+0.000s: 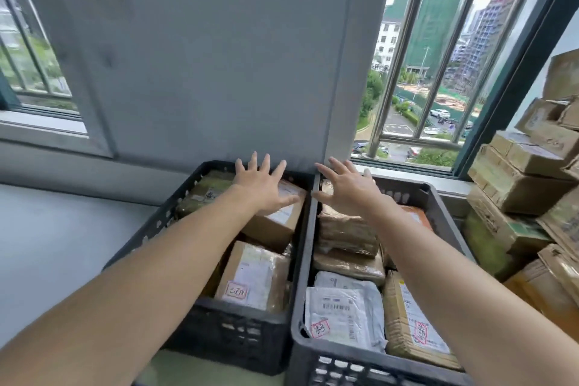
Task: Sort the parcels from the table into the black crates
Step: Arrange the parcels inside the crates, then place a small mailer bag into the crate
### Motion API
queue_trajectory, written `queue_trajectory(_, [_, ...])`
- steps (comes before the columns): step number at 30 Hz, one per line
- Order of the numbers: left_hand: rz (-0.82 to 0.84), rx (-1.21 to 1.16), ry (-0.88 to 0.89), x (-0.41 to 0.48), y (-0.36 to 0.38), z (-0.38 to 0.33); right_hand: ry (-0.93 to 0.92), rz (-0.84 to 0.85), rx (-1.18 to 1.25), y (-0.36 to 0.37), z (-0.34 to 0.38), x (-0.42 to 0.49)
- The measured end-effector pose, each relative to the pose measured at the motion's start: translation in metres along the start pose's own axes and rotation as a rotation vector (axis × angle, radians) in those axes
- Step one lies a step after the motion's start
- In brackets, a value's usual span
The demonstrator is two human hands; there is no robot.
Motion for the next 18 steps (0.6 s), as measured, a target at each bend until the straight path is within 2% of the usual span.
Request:
queue_trajectory(7, [-0.005,-0.015,-0.143,-0.079,0.014,0.14,-0.158,0.007,-0.015,-0.013,0.161,0.01])
queue_trajectory(14, [-0.043,-0.117,-0.289,-0.203,0.034,0.326,-0.31,-0.046,0.028,-0.036,0.386,0.017])
queue_trajectory(18, [-0.06,-0.093,-0.358,-0.269,0.045,0.428,-0.397,-0.078,0.016,-0.044,0.515,0.014])
Point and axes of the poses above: each hand's wrist, its own x-axis towards the middle knuckle, its own y-axis out of the palm, z = x × y, the point moved 10 cm from there along x, towards the middle knuckle, and after that the axes turned 4 degrees about -z, right-handed, at the moved point
